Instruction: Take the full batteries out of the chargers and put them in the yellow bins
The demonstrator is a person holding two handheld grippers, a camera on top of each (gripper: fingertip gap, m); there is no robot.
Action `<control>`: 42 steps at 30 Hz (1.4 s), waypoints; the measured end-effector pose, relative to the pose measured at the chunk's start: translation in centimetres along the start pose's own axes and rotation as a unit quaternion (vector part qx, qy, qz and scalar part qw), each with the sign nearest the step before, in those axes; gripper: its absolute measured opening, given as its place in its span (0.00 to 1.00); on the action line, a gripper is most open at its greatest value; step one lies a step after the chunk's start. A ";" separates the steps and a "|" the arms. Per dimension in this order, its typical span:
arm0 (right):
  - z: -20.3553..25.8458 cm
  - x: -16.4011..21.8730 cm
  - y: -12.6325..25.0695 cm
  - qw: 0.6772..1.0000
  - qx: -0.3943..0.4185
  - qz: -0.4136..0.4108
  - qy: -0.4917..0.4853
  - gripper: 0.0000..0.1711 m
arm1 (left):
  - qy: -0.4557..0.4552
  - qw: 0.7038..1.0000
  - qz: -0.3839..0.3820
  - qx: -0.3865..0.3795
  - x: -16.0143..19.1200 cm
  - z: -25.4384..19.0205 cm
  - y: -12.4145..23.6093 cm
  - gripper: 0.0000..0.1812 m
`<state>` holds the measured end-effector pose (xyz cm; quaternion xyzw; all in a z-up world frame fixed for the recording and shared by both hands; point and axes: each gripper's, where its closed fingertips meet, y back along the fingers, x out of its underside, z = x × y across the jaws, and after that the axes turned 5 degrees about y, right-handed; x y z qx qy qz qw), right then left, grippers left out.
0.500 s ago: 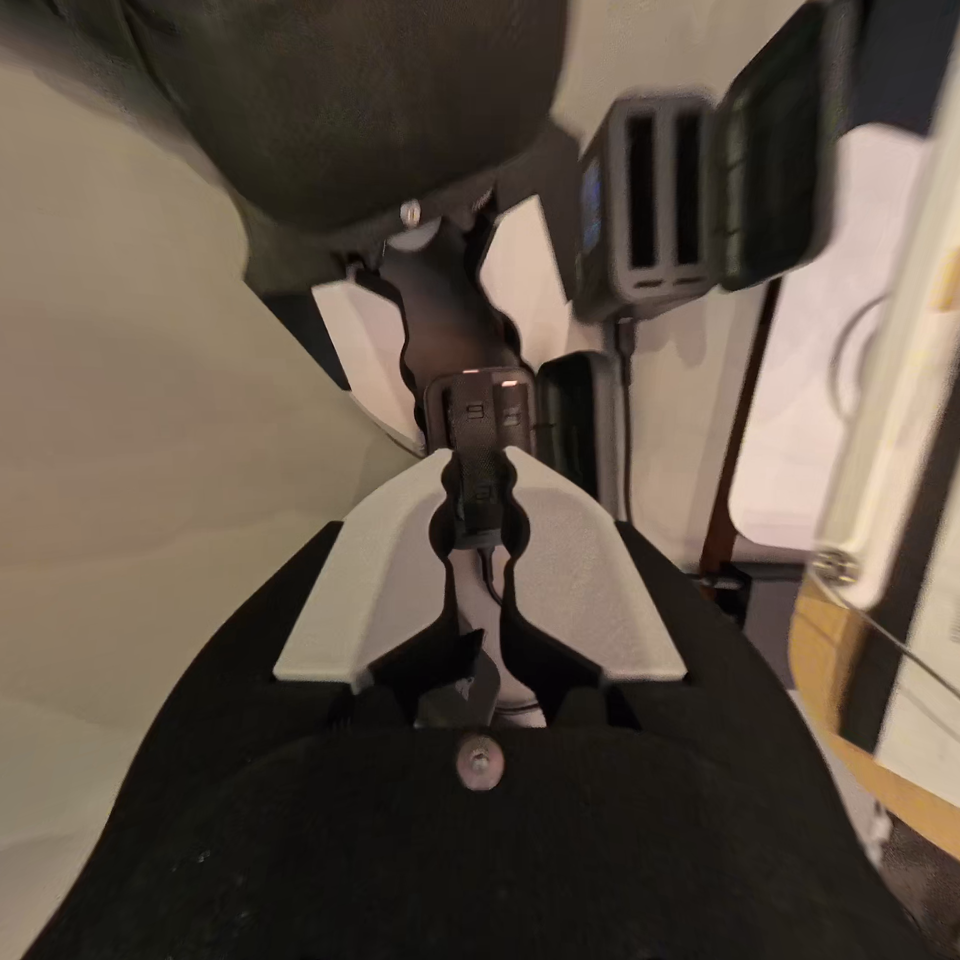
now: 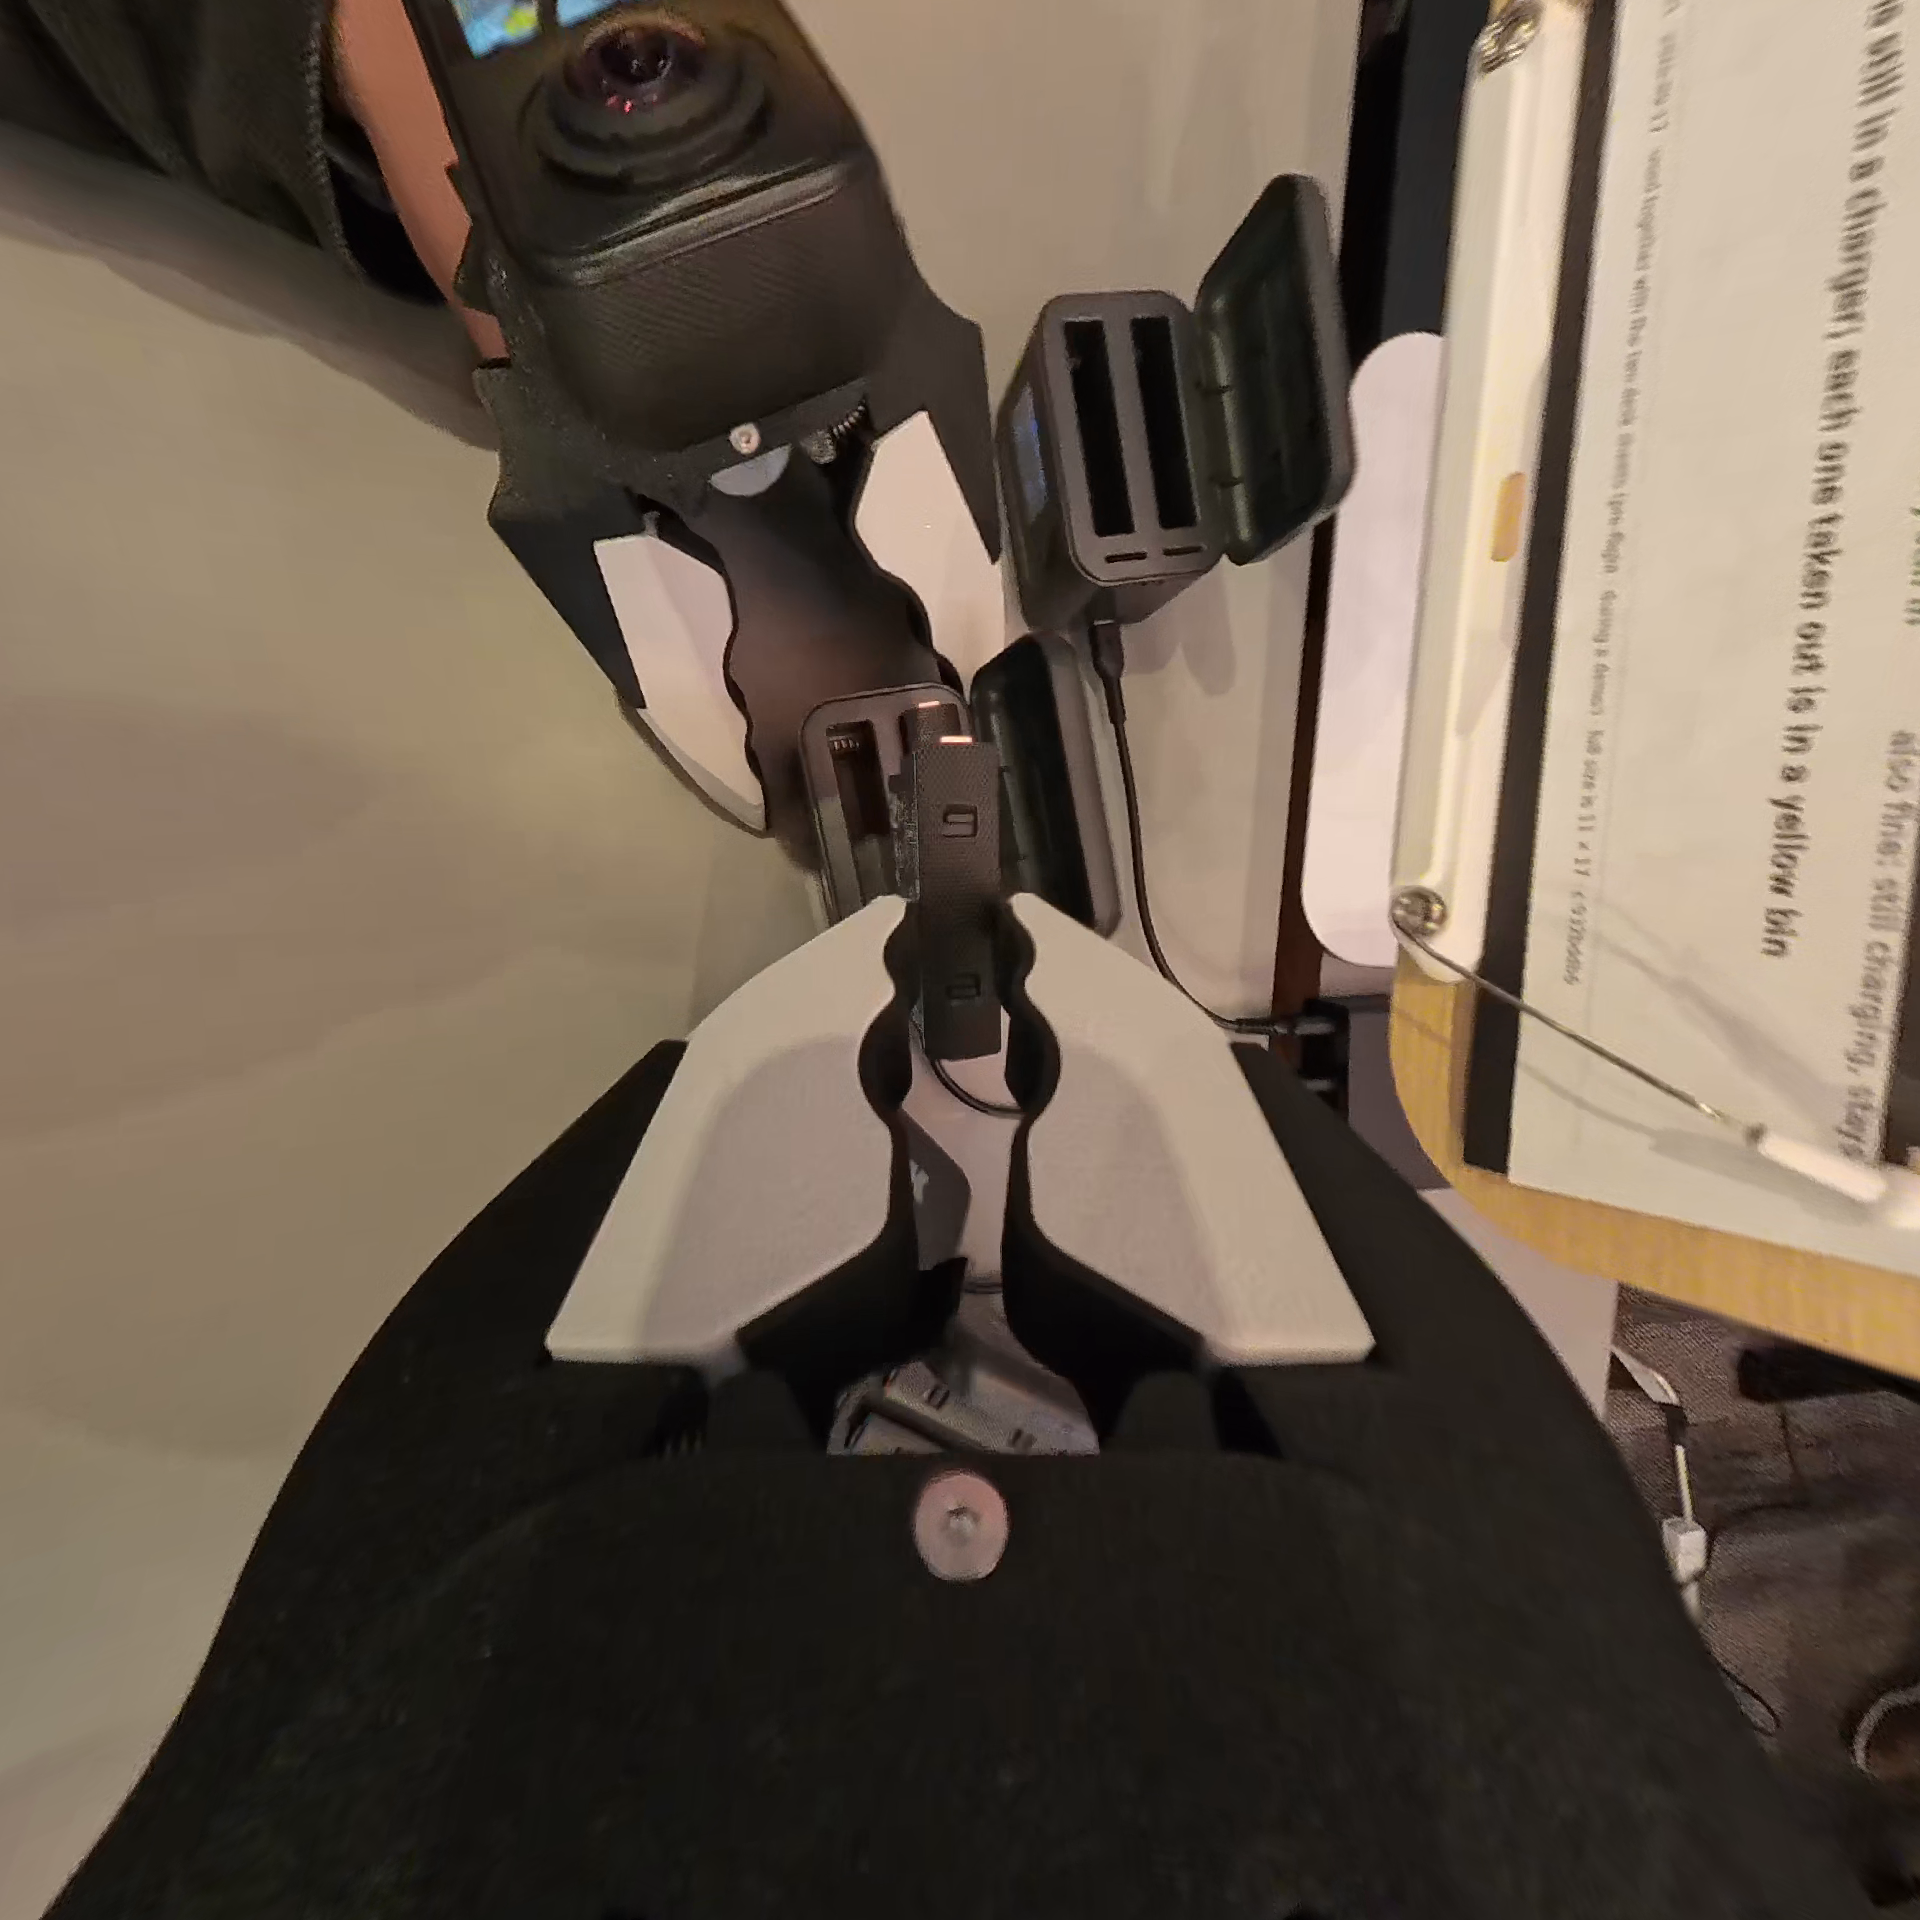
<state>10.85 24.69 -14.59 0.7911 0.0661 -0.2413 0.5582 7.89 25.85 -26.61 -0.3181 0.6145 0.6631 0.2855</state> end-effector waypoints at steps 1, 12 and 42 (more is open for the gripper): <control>-0.1 -0.1 0.6 1.000 0.007 -0.007 -0.004 0.08 | -0.002 1.000 0.000 -0.001 0.0 0.0 0.0 0.38; 0.5 3.7 10.9 0.993 0.101 -0.037 -0.056 0.07 | 0.005 1.000 -0.010 -0.015 0.0 0.6 0.3 0.32; 2.2 35.8 15.6 0.933 0.248 0.229 -0.128 0.08 | -0.006 0.999 -0.024 -0.041 -0.1 0.8 0.7 0.30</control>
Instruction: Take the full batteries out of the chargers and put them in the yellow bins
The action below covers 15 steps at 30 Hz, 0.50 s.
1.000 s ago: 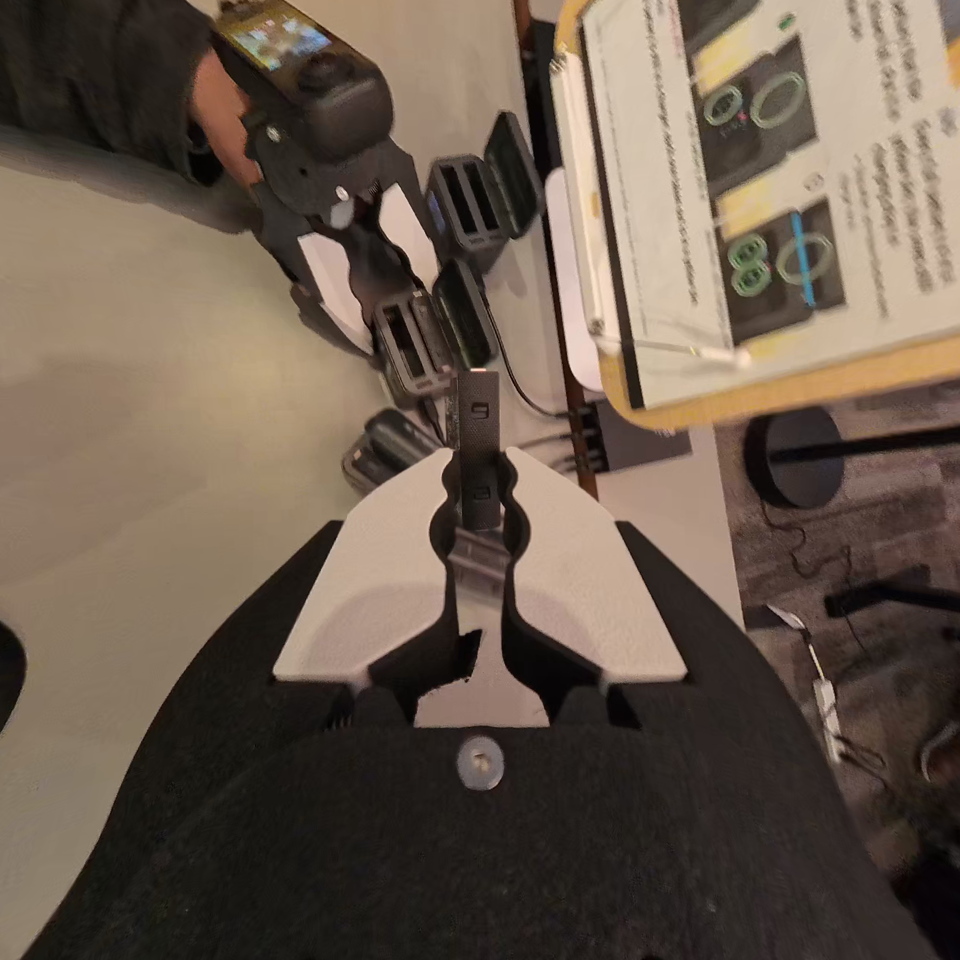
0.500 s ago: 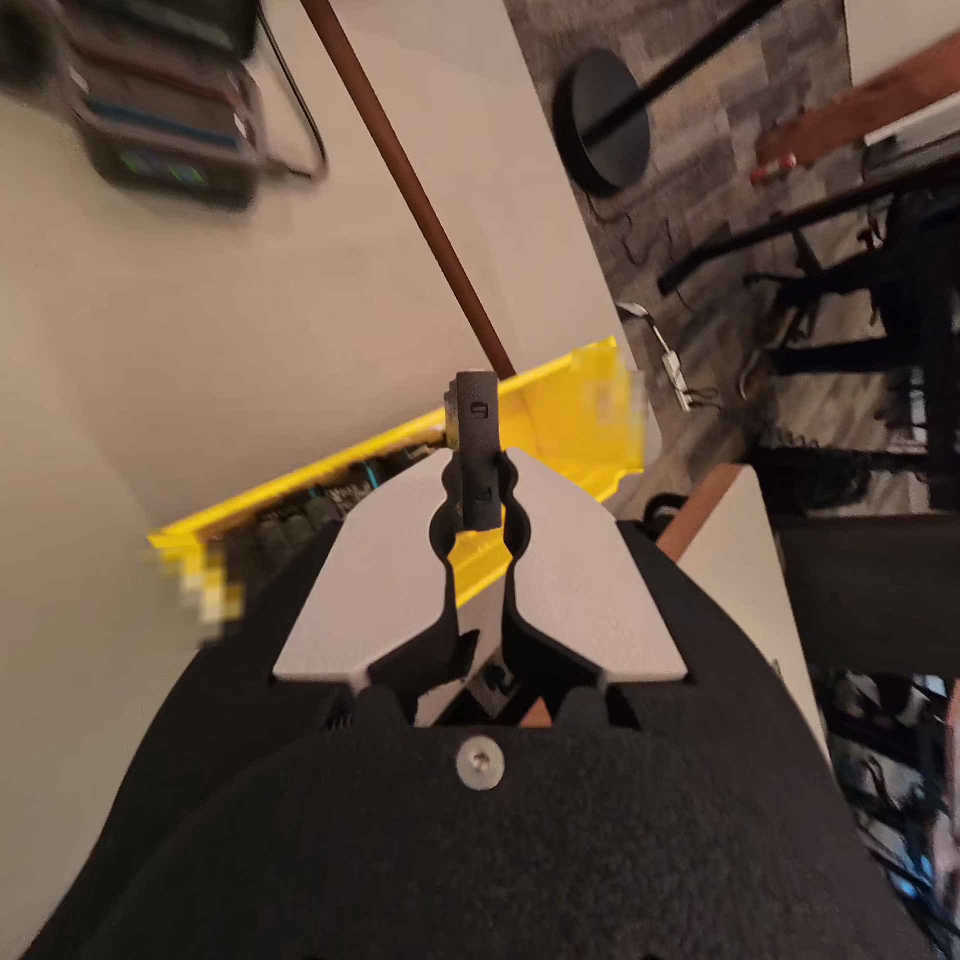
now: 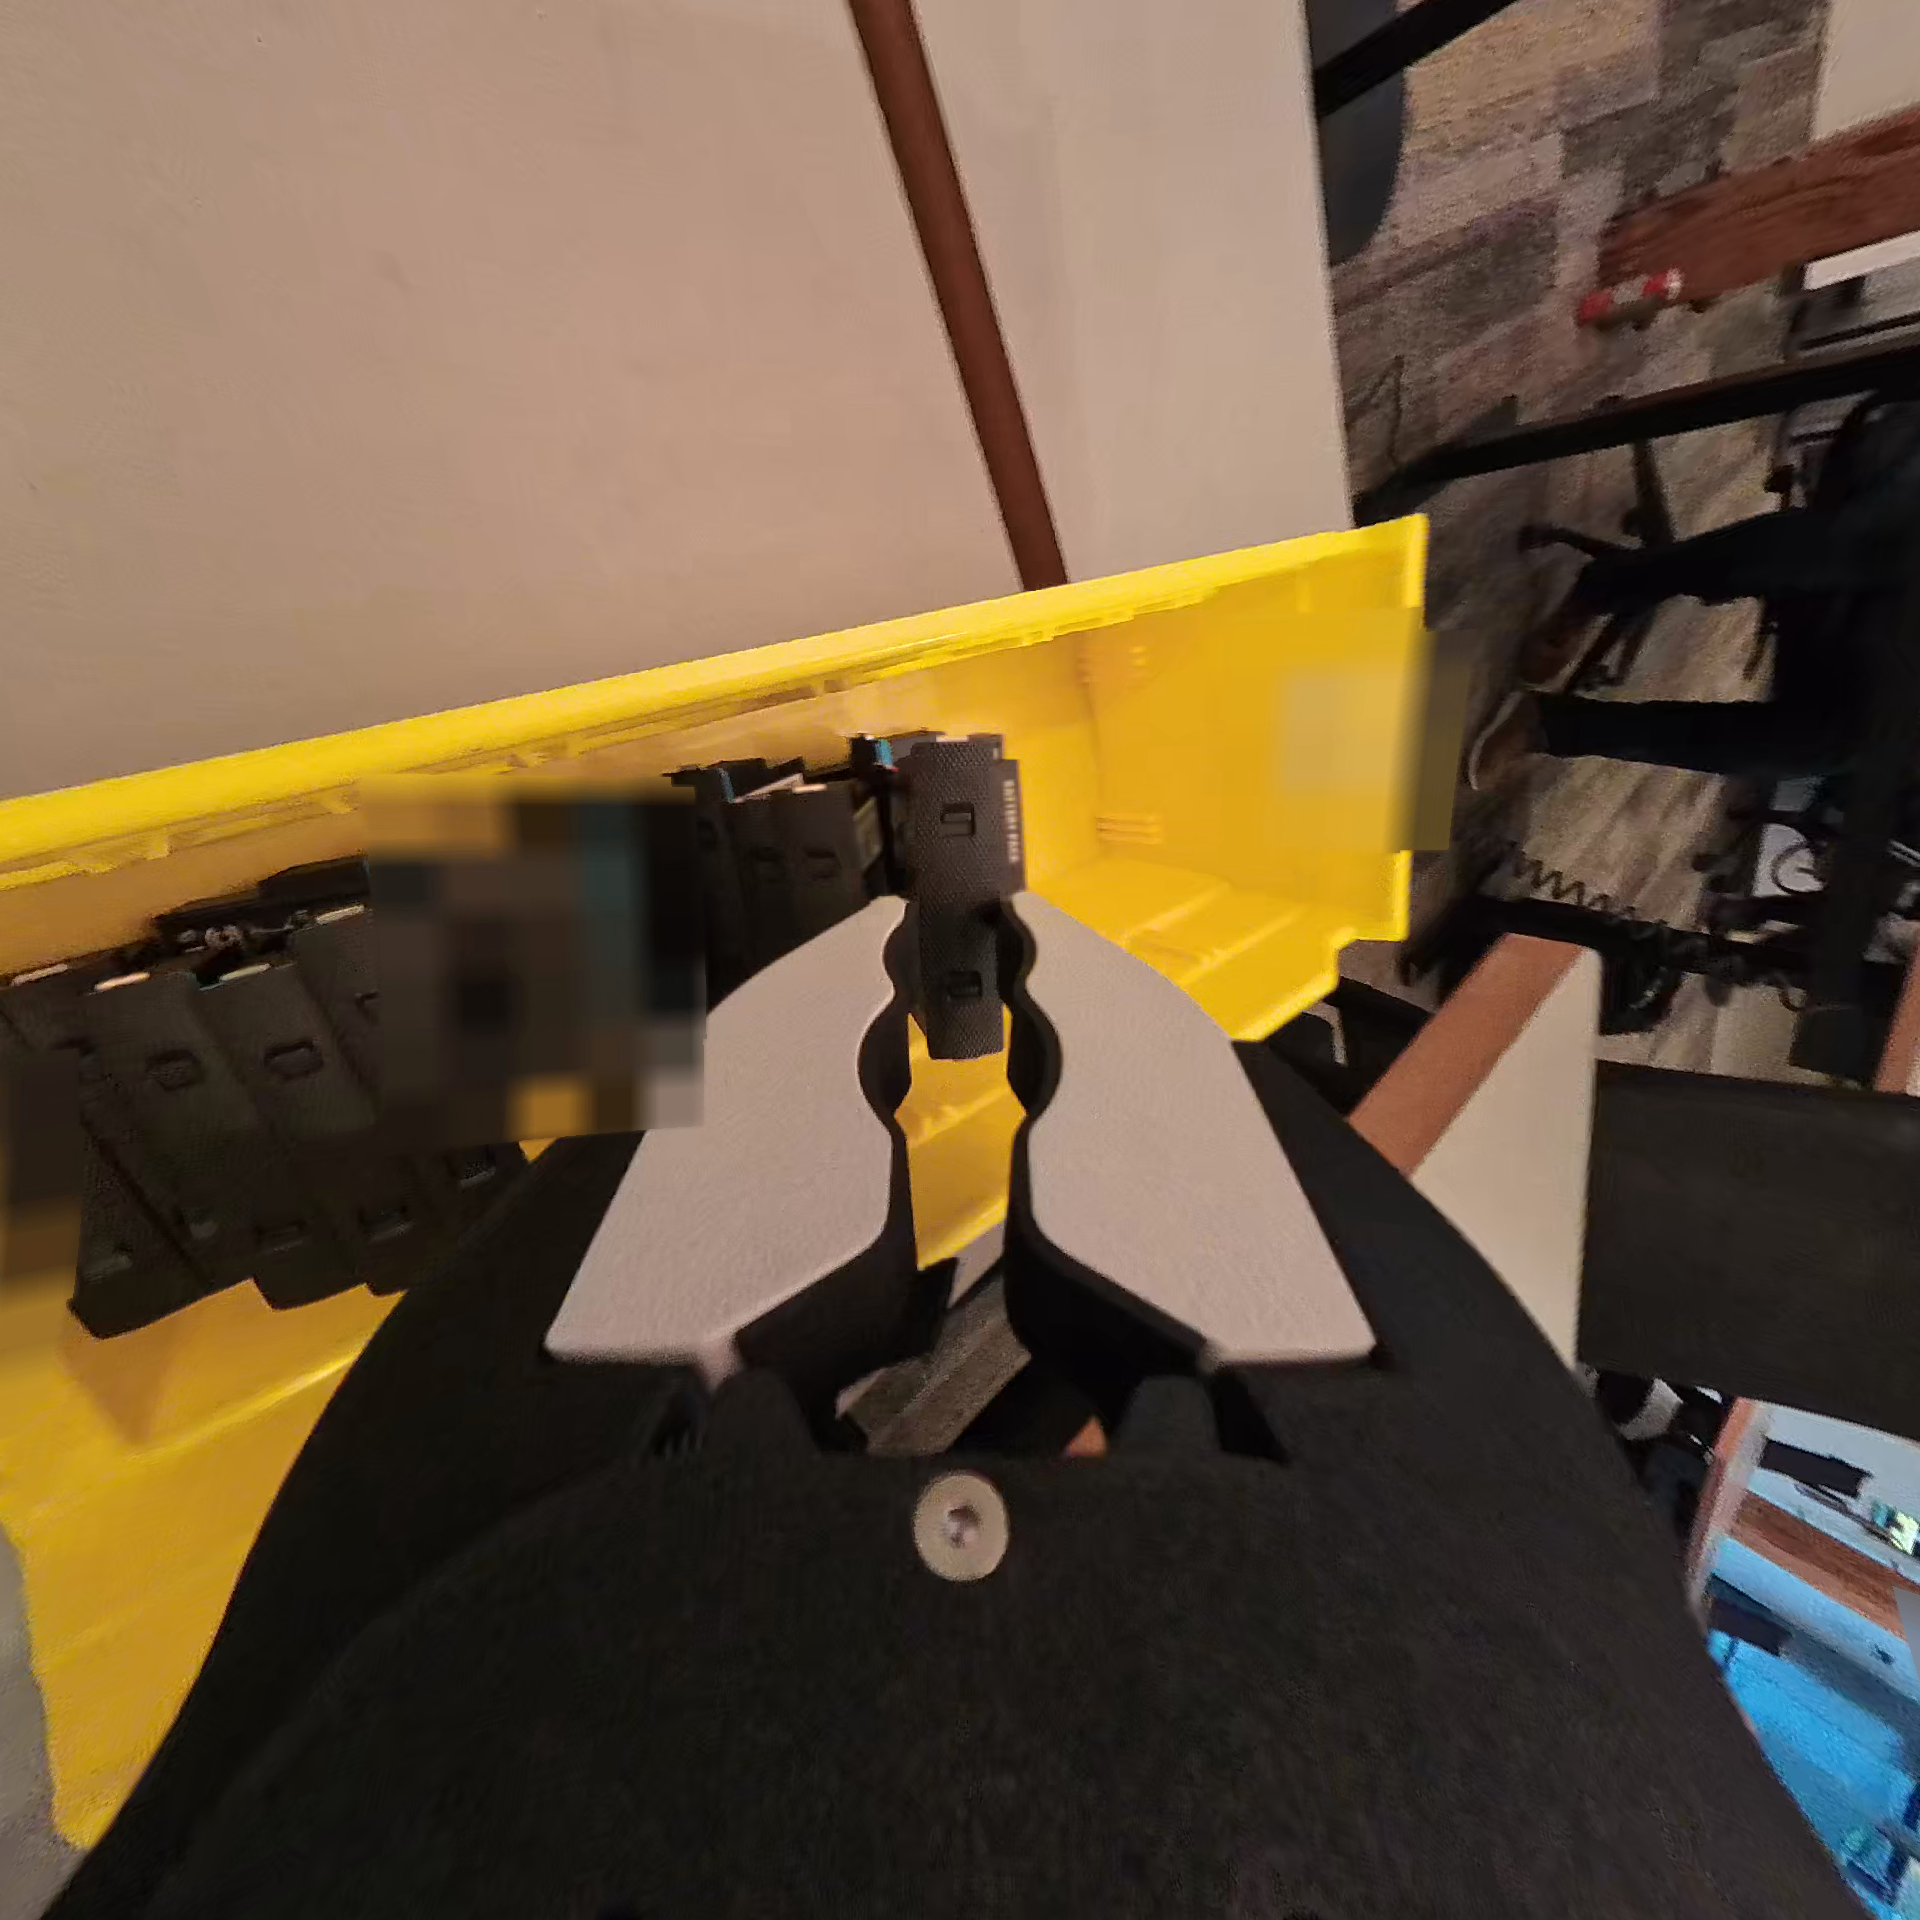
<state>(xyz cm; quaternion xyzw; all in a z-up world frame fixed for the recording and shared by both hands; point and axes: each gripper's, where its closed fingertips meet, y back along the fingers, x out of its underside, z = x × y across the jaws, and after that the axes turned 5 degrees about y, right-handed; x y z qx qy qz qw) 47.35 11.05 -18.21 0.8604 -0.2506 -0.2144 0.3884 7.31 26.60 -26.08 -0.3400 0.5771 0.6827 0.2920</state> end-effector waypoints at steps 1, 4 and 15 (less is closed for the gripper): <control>0.3 0.1 -0.1 1.000 -0.009 0.001 0.001 0.08 | 0.001 1.000 0.001 0.001 0.0 0.0 0.0 0.30; 0.8 0.2 -0.2 1.000 -0.028 0.000 0.001 0.08 | 0.005 1.000 0.003 0.005 0.1 0.0 0.0 0.30; 0.9 0.2 0.5 0.996 -0.063 0.004 -0.067 0.16 | 0.005 1.000 0.003 0.005 0.0 0.0 0.0 0.29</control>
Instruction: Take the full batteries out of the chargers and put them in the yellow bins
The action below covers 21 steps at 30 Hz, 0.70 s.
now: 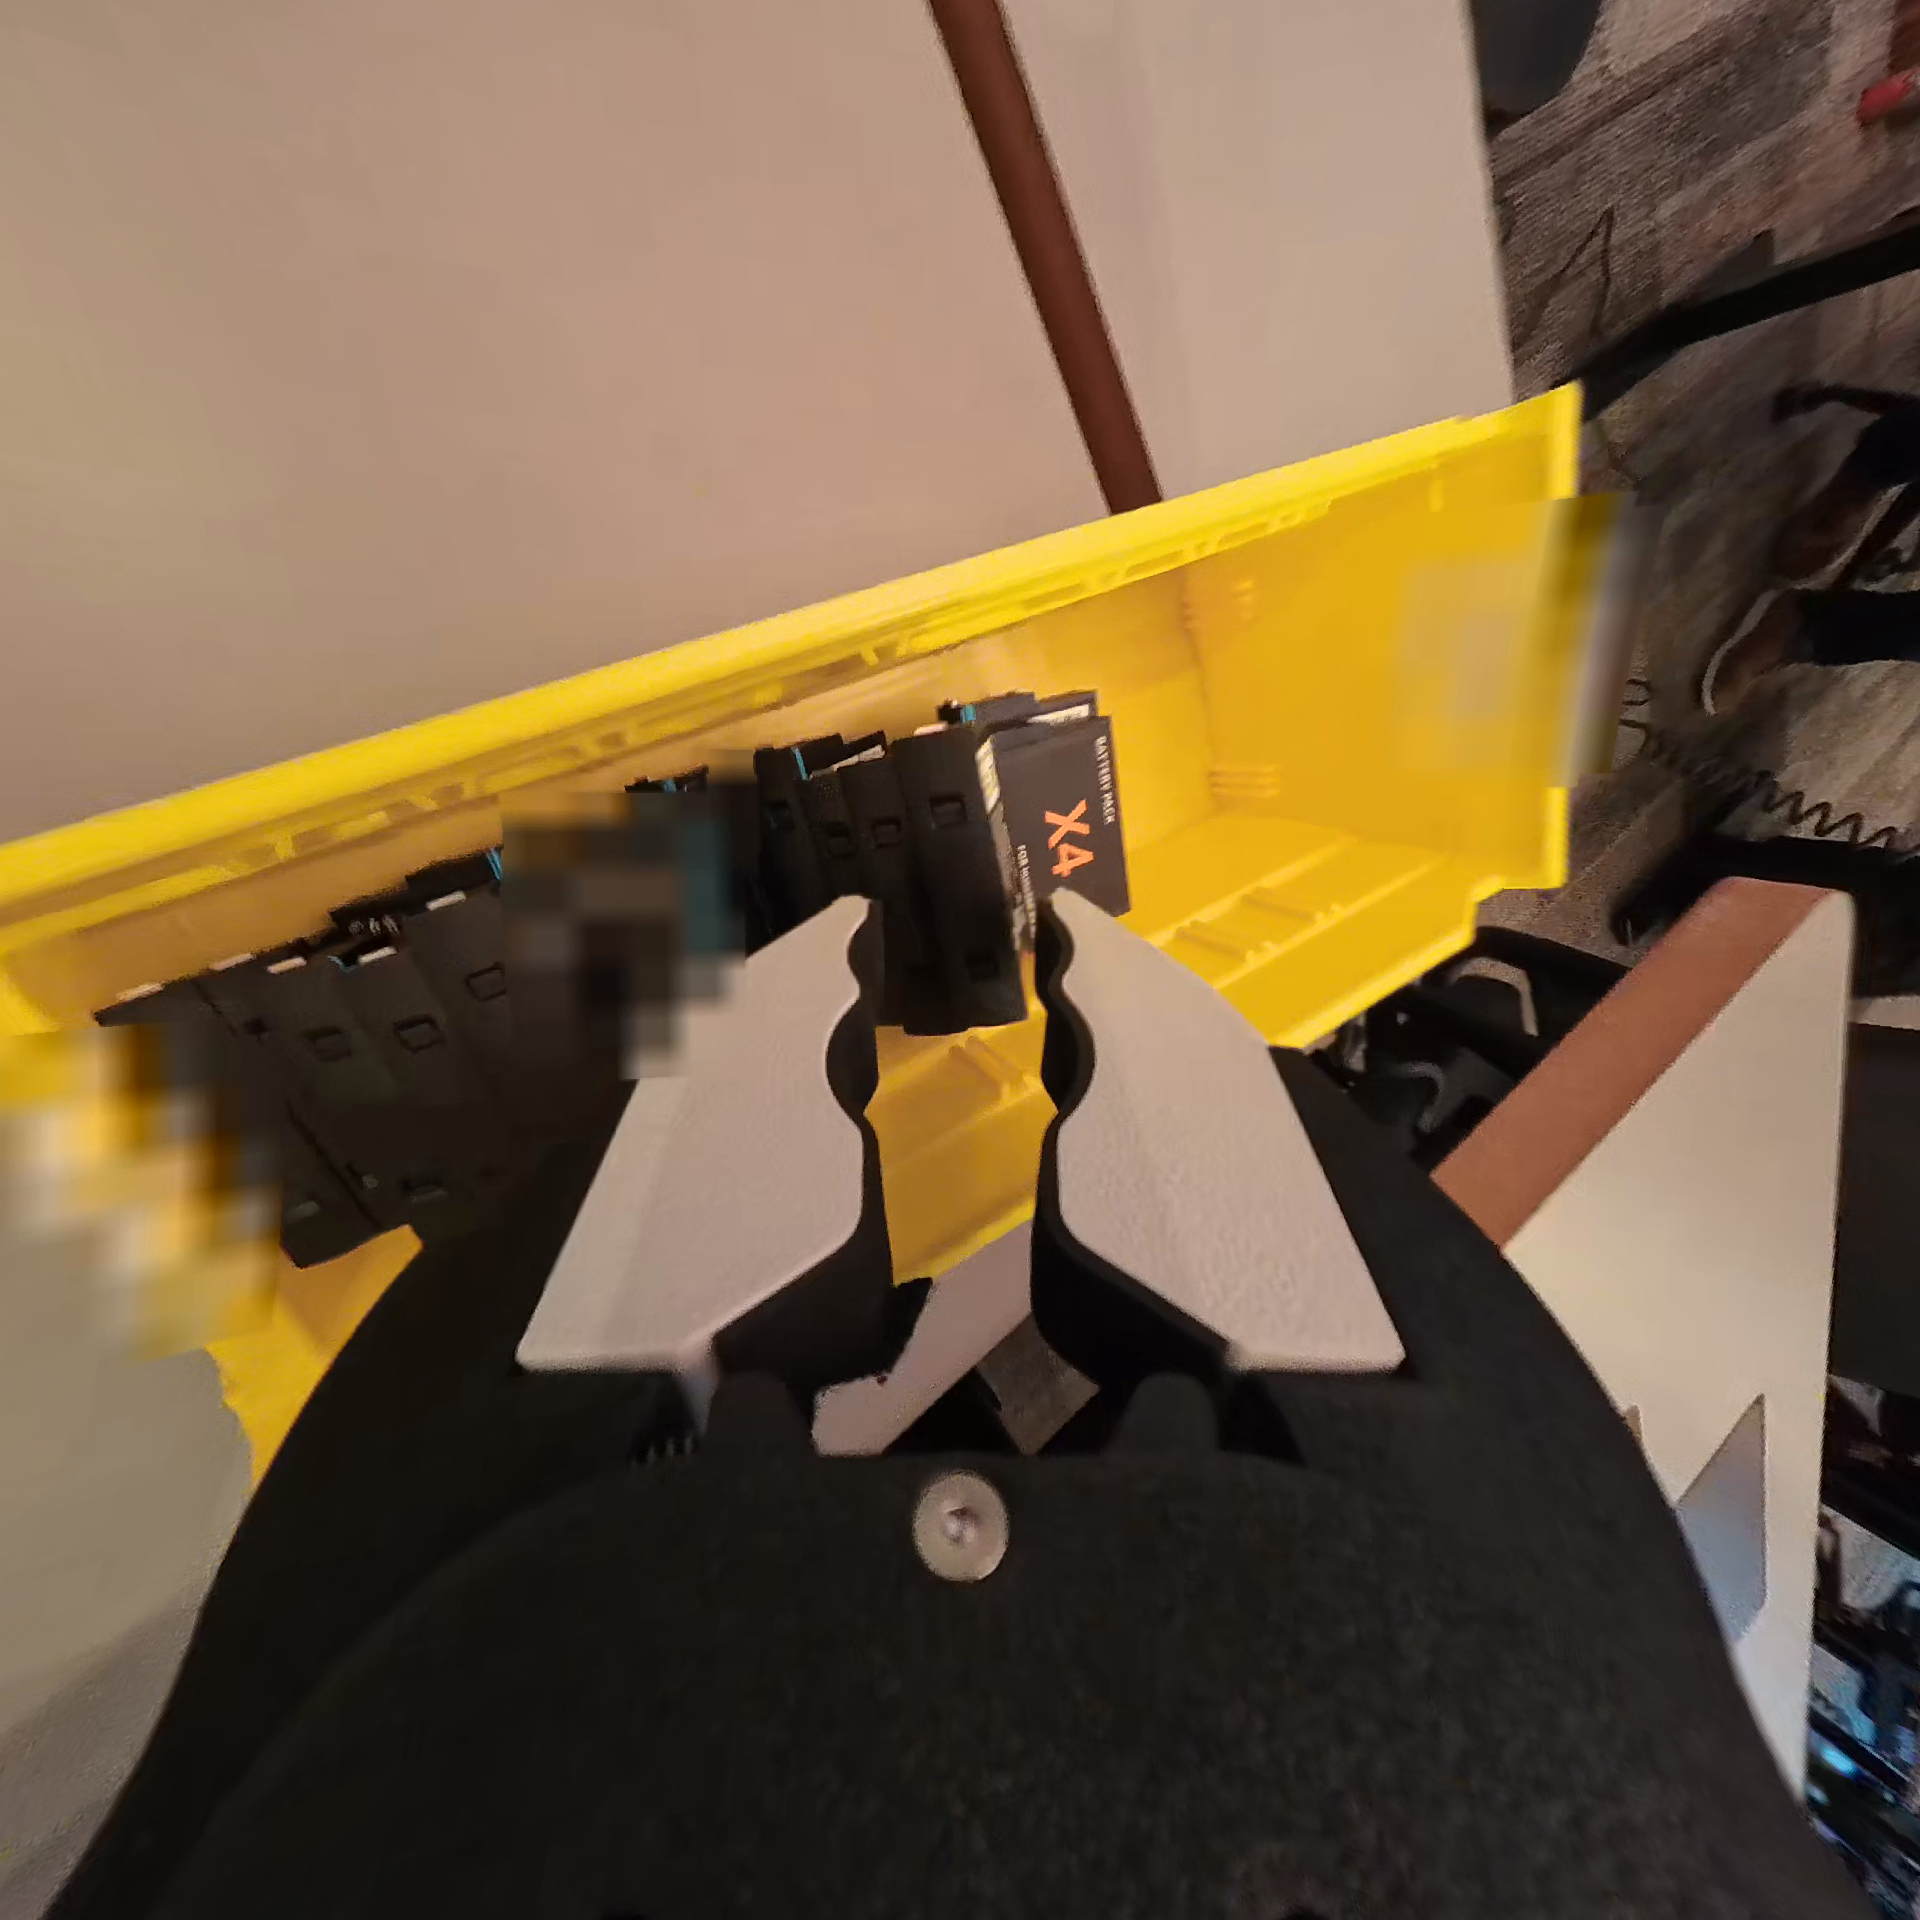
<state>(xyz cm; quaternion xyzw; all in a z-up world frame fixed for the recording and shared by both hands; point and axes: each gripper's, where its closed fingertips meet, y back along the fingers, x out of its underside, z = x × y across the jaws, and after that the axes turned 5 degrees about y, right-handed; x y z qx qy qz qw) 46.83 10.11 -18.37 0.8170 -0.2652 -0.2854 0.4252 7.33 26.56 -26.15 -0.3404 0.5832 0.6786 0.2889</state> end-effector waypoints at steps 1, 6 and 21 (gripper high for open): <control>-0.4 -0.8 0.8 1.000 0.012 -0.016 -0.007 0.16 | 0.000 1.000 0.000 0.000 0.0 0.0 0.0 0.29; -1.3 -8.7 6.1 0.988 0.060 -0.139 -0.032 0.16 | 0.005 1.000 0.003 0.005 0.1 0.0 -0.1 0.29; 14.4 -26.1 2.9 0.947 -0.008 -0.182 0.264 0.25 | 0.021 0.999 0.001 -0.050 0.1 1.5 0.1 0.28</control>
